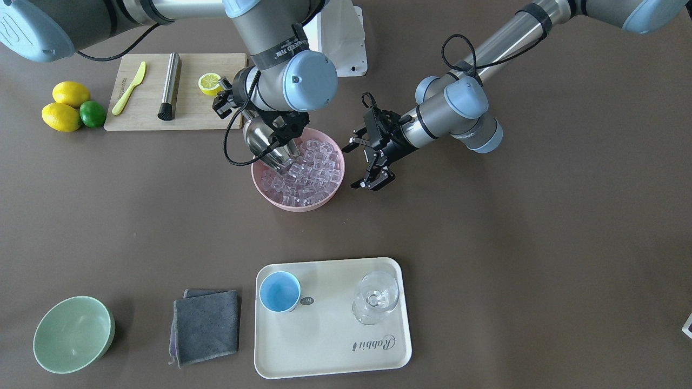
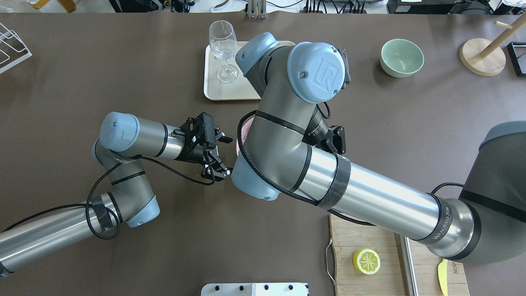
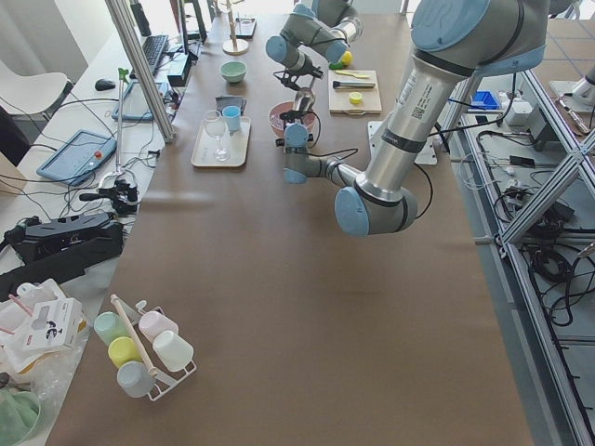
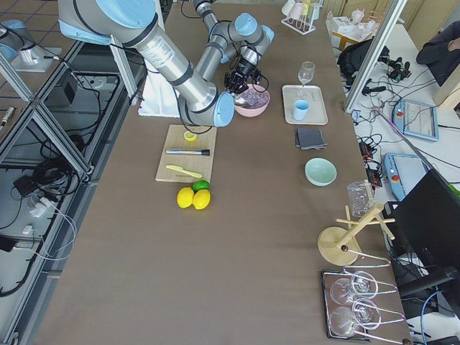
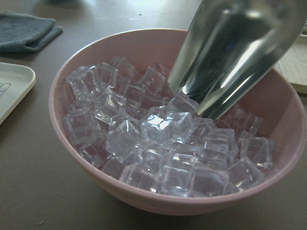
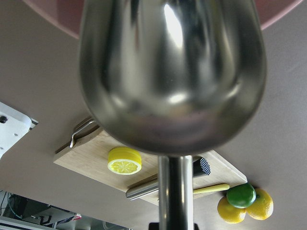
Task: Put ice in cup with scoop
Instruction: 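Lower the scoop into the ice cubes in the pink bowl with the right gripper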
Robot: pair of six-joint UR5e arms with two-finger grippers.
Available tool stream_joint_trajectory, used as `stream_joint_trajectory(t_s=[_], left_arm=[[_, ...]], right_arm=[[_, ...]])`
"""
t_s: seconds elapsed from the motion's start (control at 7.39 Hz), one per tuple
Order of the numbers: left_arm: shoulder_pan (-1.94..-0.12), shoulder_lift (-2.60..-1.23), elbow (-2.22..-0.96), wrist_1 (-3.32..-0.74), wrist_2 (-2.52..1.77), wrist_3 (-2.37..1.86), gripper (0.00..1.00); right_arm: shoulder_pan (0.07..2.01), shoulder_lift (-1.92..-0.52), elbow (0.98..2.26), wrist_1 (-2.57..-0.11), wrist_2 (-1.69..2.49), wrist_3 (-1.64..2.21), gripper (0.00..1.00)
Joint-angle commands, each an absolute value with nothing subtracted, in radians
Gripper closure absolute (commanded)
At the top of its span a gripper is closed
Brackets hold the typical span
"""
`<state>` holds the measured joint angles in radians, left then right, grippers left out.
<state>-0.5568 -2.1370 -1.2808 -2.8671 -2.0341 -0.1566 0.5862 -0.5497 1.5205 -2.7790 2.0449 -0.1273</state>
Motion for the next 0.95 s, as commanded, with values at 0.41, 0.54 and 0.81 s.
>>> stream_joint_trajectory(t_s=[0.41, 0.54, 0.81], left_arm=[[-0.557, -2.132, -1.281, -2.867, -2.028, -0.156, 0.01], [-0.557, -2.132, -1.281, -2.867, -2.028, -0.156, 0.01], [-0.557, -2.132, -1.281, -2.867, -2.028, -0.156, 0.01]], right_arm=[[0.584, -0.607, 1.547, -2.594, 2.023, -0.124, 1.0], [0.584, -0.65, 1.599, -2.547, 2.023, -0.124, 1.0], [0.583, -0.699, 1.65, -2.475, 2.025, -0.123, 1.0]])
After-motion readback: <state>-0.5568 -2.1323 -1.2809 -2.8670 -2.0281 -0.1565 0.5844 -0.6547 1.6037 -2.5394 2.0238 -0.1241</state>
